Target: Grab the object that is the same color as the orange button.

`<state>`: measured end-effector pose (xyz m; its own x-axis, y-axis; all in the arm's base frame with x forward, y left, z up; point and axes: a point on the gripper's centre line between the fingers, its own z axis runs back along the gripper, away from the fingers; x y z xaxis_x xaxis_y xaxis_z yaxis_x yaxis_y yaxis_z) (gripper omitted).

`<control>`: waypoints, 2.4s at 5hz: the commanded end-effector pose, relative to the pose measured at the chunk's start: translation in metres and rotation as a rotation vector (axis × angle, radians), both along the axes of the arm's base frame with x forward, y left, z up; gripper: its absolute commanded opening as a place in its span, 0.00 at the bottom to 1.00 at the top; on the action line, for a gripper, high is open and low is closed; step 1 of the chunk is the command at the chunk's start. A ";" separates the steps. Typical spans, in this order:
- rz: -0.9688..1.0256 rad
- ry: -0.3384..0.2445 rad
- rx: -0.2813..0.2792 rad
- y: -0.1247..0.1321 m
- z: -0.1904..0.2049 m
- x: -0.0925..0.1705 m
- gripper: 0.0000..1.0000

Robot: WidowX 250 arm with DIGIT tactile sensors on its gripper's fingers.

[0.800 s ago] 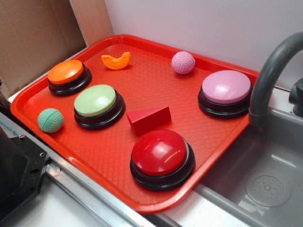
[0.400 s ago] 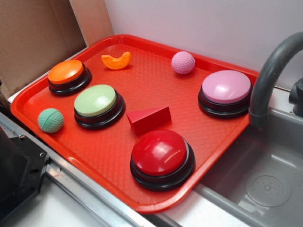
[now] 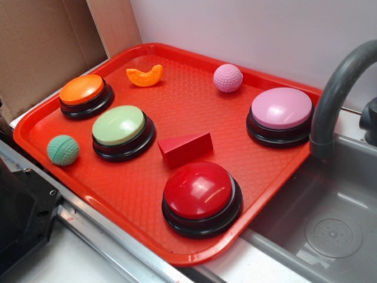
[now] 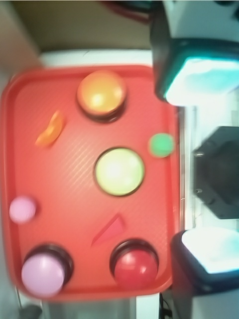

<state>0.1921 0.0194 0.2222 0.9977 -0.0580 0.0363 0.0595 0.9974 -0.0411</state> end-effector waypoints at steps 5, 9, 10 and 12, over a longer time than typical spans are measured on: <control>-0.665 0.069 0.065 0.031 -0.054 0.079 1.00; -0.570 0.074 0.020 0.107 -0.083 0.121 1.00; -0.569 0.106 -0.018 0.114 -0.103 0.132 1.00; -0.734 0.209 0.032 0.090 -0.137 0.121 1.00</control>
